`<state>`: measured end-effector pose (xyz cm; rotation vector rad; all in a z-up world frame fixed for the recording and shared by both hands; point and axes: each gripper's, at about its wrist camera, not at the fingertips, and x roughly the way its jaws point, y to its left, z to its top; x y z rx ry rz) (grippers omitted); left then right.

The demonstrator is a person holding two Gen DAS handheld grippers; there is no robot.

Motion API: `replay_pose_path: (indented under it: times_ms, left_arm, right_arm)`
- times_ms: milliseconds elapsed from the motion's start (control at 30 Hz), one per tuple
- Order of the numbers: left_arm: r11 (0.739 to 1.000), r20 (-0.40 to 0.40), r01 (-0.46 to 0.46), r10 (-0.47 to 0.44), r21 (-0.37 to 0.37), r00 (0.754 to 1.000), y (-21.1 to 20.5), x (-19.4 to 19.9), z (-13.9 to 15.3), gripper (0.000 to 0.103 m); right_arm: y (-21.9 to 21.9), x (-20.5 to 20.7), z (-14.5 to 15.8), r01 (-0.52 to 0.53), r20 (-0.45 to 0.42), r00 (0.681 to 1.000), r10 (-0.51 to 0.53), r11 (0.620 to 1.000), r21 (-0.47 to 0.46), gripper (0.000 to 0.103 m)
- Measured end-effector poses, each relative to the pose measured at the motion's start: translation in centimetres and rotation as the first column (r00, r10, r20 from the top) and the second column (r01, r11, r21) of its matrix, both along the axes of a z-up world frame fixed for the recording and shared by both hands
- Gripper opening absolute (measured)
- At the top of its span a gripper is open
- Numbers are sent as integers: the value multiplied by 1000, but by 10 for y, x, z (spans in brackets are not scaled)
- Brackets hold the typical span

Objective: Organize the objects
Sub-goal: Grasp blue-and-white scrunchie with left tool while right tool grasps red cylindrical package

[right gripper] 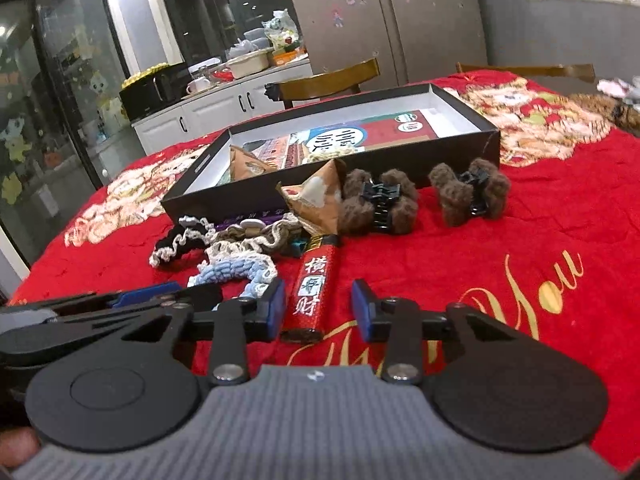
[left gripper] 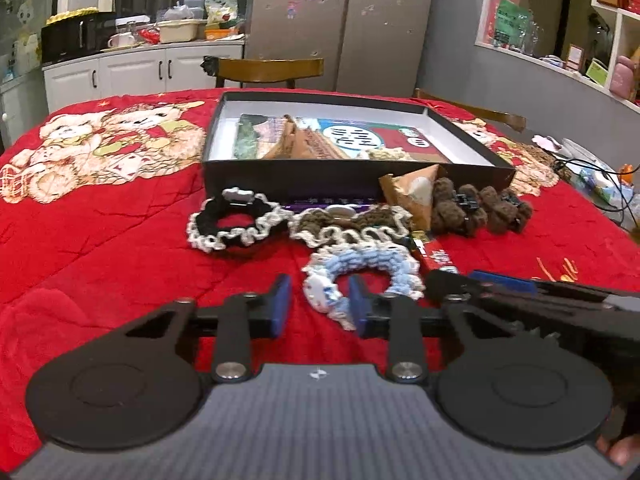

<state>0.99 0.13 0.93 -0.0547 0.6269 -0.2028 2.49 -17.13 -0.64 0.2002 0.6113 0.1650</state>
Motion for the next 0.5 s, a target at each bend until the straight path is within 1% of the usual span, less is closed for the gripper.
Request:
replay_pose_path:
  times_ms: [100,167,233,300,367,500]
  left_arm:
    - [1000,7,-1,1,7,1000,-3,-2,-1,27]
    - [1000,1,-5,5,-15,1000,-1,-1,-1,27]
    - [999,-7,-11,11,-41,1000,3,0,-2,27]
    - [999,-7,-18,17,-48,1000,5,0,-2,27]
    - [999,2,-20,20,-30,1000,3,-2,-2,27]
    - [1000,32,-17,16,16,999,-3,-9,0,26]
  right_arm:
    - [-1,1,-1,19,0,1000,-19,1000,22,33]
    - [0,2,-1,6,-1,1000,-6,1000,24,29]
    - [3,1,0,1,1,1000,-1,1000,8,28]
    - [6,1,0,-11,3,1000,11,1000,-3,27]
    - [7,1,0,-15,7,1000,15,1000,-10,27]
    - [1,-2,2,-11,28,1000,10,1000,26,26]
